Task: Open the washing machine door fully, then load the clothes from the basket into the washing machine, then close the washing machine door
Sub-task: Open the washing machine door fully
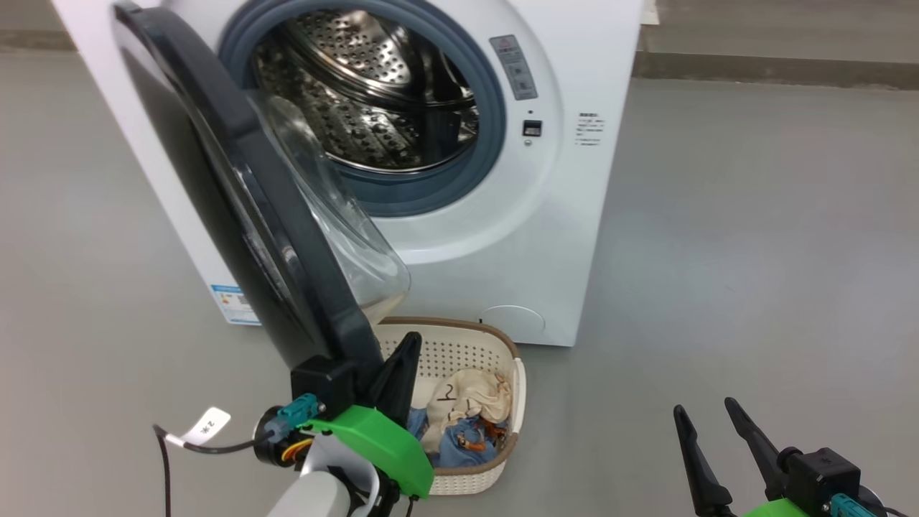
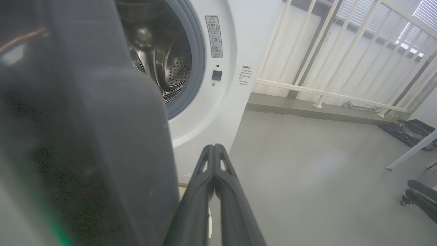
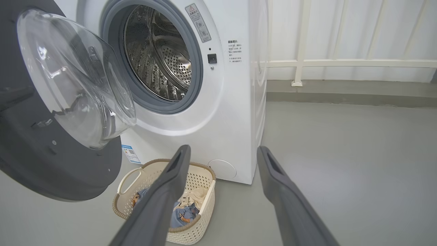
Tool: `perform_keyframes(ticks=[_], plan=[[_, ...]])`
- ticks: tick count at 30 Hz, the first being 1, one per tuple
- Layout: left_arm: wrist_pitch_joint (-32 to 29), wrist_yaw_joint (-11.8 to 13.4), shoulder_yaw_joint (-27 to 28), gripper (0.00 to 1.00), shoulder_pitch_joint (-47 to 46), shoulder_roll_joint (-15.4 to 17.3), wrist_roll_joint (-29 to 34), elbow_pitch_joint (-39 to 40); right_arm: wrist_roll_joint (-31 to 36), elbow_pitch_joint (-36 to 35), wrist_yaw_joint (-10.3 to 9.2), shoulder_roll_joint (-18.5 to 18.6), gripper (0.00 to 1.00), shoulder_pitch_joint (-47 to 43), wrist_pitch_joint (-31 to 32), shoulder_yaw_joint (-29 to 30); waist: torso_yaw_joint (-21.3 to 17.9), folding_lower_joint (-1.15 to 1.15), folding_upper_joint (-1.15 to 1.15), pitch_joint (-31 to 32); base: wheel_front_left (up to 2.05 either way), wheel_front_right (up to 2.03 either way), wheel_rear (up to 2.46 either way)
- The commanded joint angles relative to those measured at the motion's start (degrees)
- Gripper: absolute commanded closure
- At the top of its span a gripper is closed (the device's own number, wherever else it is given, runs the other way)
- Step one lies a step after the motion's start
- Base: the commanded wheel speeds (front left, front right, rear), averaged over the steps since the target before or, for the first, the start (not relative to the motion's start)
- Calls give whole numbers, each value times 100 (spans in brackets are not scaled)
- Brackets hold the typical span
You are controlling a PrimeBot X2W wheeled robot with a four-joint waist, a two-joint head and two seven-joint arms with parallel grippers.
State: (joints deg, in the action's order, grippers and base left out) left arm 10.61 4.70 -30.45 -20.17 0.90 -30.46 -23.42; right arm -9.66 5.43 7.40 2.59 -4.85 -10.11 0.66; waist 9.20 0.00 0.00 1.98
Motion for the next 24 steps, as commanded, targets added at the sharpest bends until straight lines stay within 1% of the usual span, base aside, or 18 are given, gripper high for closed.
perform_keyframes(ticks=[1, 2, 4, 5, 12, 24], plan=[[44, 86, 304, 100, -90, 269, -66, 52, 7, -131, 9, 29, 0, 83, -7, -161, 202, 0, 0, 30, 0, 0, 0], [38, 97, 300, 100, -64, 274, -81, 71, 1, -123, 9, 29, 0, 72, -12, -166, 306, 0, 0, 43, 0, 0, 0], [38, 100, 306, 100, -50, 274, -98, 84, -3, -119, 9, 29, 0, 66, -14, -170, 358, 0, 0, 49, 0, 0, 0], [36, 108, 307, 100, -29, 283, -112, 107, -7, -108, 9, 29, 0, 59, -20, -174, 460, 0, 0, 60, 0, 0, 0], [17, 136, 272, 100, 50, 306, -139, 139, -52, -68, 9, 29, 0, 42, -47, -186, 792, 0, 0, 124, 0, 0, 0], [2, 224, 296, 100, 151, 414, -180, 190, -90, -3, 9, 29, 0, 21, -80, -196, 1232, 0, 0, 150, 0, 0, 0]])
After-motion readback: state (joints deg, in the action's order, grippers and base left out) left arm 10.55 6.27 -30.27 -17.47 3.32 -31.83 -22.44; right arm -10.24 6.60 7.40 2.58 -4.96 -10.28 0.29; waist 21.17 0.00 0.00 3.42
